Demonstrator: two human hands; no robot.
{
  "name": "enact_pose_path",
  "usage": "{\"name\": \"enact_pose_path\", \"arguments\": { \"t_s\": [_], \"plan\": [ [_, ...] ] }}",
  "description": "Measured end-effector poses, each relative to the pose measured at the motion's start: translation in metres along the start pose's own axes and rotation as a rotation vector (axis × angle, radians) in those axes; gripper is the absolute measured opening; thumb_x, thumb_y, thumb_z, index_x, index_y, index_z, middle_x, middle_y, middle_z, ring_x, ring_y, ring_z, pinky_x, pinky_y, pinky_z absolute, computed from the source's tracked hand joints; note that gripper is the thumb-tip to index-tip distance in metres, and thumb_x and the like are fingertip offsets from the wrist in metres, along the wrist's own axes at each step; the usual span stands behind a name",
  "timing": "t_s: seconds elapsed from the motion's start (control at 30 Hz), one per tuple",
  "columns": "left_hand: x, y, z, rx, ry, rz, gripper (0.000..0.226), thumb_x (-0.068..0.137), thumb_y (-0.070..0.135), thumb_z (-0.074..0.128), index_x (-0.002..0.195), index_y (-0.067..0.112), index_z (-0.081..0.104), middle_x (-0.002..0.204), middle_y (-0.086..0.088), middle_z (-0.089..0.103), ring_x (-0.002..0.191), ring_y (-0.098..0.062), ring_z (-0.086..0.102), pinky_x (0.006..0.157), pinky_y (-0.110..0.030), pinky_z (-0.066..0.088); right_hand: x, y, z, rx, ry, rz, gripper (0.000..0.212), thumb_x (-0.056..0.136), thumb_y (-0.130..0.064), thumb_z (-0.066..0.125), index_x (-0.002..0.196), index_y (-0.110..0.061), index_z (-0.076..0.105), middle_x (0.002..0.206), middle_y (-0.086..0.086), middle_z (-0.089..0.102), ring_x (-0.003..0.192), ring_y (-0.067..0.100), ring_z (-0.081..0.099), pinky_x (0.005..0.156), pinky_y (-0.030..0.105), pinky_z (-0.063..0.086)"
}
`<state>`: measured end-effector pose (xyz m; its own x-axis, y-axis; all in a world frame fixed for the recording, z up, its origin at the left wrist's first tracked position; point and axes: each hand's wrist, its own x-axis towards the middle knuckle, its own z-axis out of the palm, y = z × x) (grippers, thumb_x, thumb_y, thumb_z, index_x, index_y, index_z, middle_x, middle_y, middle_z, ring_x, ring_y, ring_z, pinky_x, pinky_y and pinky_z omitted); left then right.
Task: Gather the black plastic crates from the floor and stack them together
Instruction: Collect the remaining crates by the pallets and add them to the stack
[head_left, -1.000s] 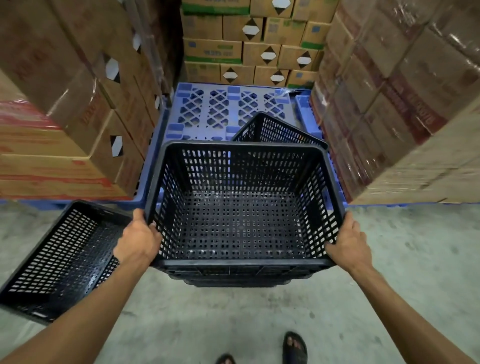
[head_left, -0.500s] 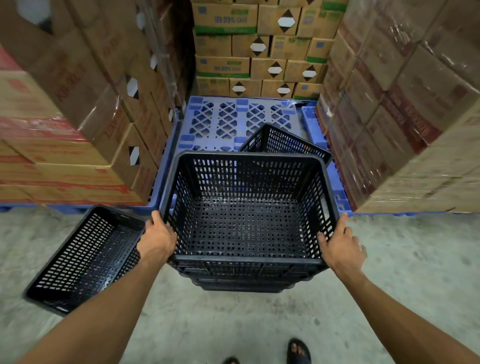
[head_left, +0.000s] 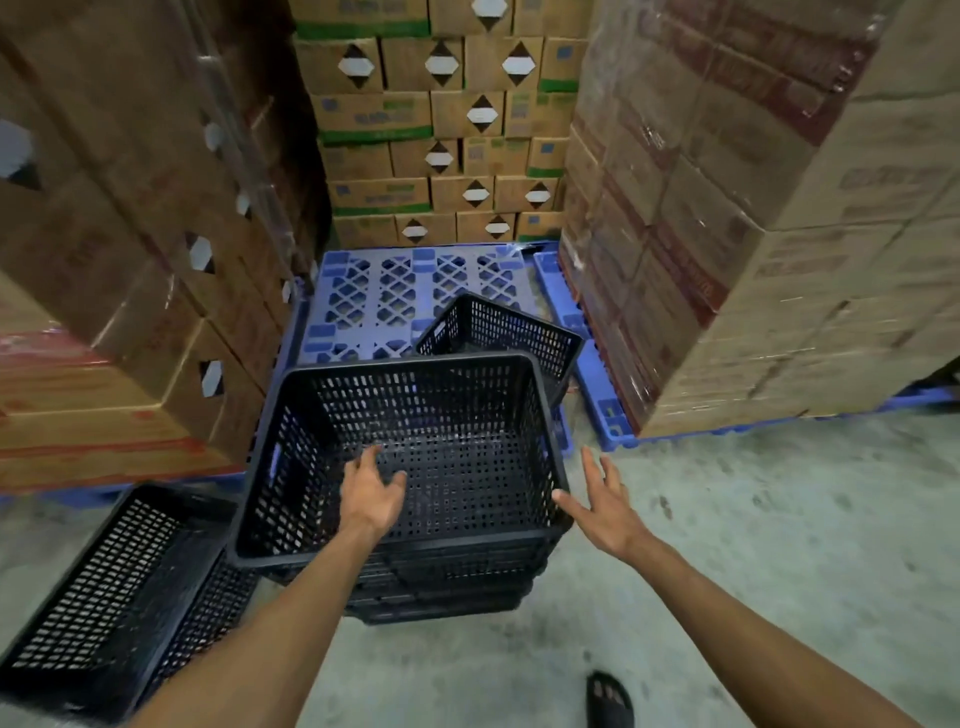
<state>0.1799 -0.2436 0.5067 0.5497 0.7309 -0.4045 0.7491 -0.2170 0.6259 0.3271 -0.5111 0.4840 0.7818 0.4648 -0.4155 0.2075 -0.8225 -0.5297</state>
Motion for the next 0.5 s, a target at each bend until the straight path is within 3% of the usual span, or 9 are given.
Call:
{"name": "enact_pose_path", "arguments": {
  "t_s": [0.17, 0.4, 0.5],
  "plan": [
    [-0.012, 0.104, 0.048, -0.108, -0.005, 0.177, 0.05, 0.095, 0.022, 0.057, 0.143, 0.016, 0.042, 0.147, -0.011, 0.04, 0.134, -0.028, 0.045, 0.111, -0.039, 0.039, 0.027, 0.026, -0.068, 0.15, -0.005, -0.015, 0.09, 0.092, -0.058, 0.049, 0.157, -0.027, -0.004, 0.165, 0.012, -0.003, 0.152, 0.03, 0.001, 0.12, 0.049, 0.013],
    [0.0, 0.231, 0.115, -0.16, 0.009, 0.184, 0.043, 0.094, 0.018, 0.059, 0.135, 0.012, 0.049, 0.13, -0.013, 0.056, 0.118, -0.03, 0.056, 0.1, -0.043, 0.047, 0.075, 0.091, -0.184, 0.276, 0.026, -0.11, 0.083, 0.096, -0.043, 0.053, 0.157, -0.013, 0.005, 0.165, 0.01, 0.013, 0.152, 0.027, 0.012, 0.121, 0.043, 0.016],
    [0.007, 0.266, 0.141, -0.203, -0.045, 0.19, 0.04, 0.093, 0.014, 0.059, 0.132, 0.011, 0.05, 0.115, -0.01, 0.058, 0.114, -0.03, 0.058, 0.097, -0.037, 0.047, 0.102, 0.107, -0.222, 0.35, 0.029, -0.127, 0.079, 0.097, -0.038, 0.054, 0.156, -0.011, 0.009, 0.164, 0.008, 0.018, 0.15, 0.025, 0.021, 0.121, 0.04, 0.018]
  ]
}}
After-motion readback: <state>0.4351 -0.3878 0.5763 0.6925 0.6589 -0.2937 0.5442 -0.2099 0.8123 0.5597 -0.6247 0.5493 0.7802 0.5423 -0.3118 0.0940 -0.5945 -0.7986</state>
